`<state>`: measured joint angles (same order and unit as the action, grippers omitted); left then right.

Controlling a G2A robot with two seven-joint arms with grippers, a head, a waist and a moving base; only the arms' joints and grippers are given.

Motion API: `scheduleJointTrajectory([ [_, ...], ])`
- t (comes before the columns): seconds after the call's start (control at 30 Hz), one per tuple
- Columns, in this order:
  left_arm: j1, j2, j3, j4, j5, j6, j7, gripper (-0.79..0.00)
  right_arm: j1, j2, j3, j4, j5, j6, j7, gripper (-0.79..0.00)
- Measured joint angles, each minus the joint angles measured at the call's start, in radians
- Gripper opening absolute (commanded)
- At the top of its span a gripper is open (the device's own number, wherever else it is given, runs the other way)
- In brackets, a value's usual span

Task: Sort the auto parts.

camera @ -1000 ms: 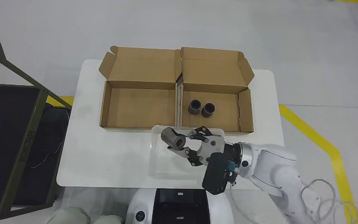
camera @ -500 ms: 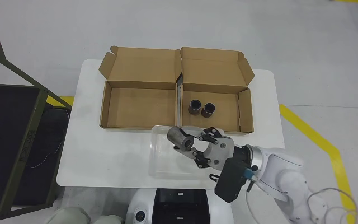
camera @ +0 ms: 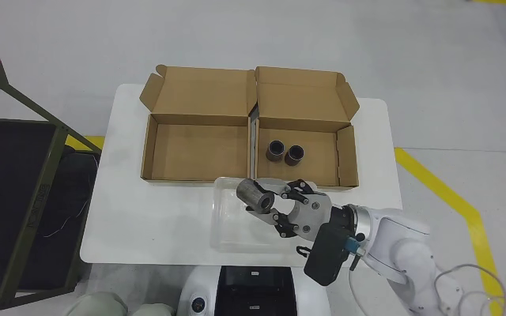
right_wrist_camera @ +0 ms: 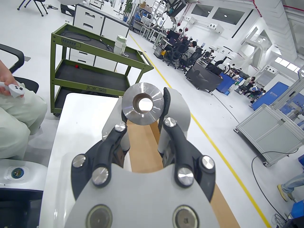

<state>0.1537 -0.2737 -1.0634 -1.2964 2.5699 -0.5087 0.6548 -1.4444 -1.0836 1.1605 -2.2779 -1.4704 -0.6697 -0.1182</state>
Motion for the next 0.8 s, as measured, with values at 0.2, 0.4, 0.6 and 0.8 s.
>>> scheduleJointTrajectory([
  [0.2, 0.0, 0.0, 0.0, 0.0, 0.0, 0.0, 0.0, 0.0, 0.0, 0.0, 0.0, 0.0, 0.0, 0.0, 0.0, -0.785],
  [0.4, 0.0, 0.0, 0.0, 0.0, 0.0, 0.0, 0.0, 0.0, -0.005, -0.001, -0.008, 0.001, 0.002, 0.007, 0.014, -0.785],
  [0.6, 0.0, 0.0, 0.0, 0.0, 0.0, 0.0, 0.0, 0.0, 0.059, -0.009, -0.048, 0.075, 0.113, -0.027, 0.119, -0.785],
  [0.8, 0.0, 0.0, 0.0, 0.0, 0.0, 0.0, 0.0, 0.0, 0.167, -0.022, -0.099, 0.161, 0.254, -0.038, 0.255, -0.785],
])
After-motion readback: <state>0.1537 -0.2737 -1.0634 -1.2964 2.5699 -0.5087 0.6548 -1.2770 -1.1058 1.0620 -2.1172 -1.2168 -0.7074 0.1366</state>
